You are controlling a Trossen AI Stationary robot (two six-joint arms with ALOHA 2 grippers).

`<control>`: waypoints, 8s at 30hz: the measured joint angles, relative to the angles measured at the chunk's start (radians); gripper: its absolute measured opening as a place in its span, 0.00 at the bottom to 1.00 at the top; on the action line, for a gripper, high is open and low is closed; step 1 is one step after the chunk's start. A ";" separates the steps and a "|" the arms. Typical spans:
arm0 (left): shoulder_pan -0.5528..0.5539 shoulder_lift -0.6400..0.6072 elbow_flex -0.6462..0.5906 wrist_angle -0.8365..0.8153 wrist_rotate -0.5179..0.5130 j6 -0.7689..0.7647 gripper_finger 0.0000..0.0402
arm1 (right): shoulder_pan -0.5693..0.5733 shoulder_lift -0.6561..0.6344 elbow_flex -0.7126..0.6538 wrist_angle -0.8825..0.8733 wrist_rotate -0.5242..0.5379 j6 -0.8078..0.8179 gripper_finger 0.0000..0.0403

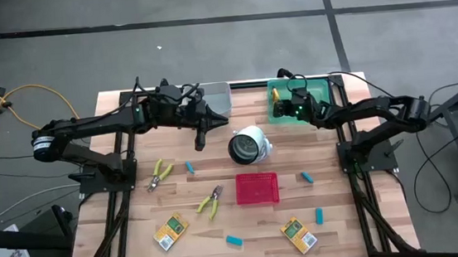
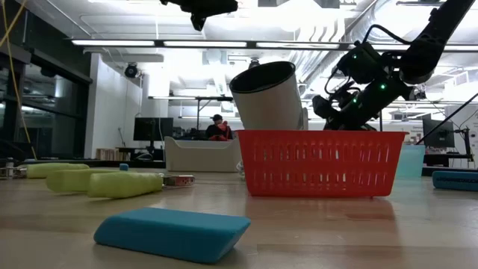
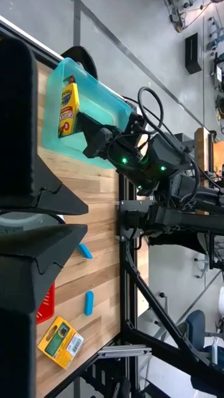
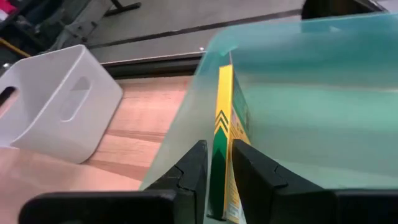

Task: Pick & Place School Supplies
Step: Put the yellow crayon box into the green bin

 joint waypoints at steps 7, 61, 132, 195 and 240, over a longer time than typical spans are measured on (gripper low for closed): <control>0.000 0.000 0.000 0.000 0.000 0.000 0.08 | -0.001 0.000 0.000 0.005 0.013 -0.029 0.17; 0.001 0.000 0.000 0.000 0.000 -0.018 0.08 | 0.008 -0.131 0.000 -0.084 0.113 -0.340 0.40; -0.409 0.325 -0.134 -0.829 0.351 -0.060 0.06 | 0.798 -0.353 0.000 0.048 -0.400 -0.352 0.39; -0.428 0.353 -0.280 -0.582 0.440 -0.022 0.27 | 0.894 -0.353 0.000 0.071 -0.331 -0.326 0.39; -0.445 0.487 -0.285 -0.568 0.565 -0.091 0.00 | 0.912 -0.352 0.000 0.075 -0.308 -0.285 0.39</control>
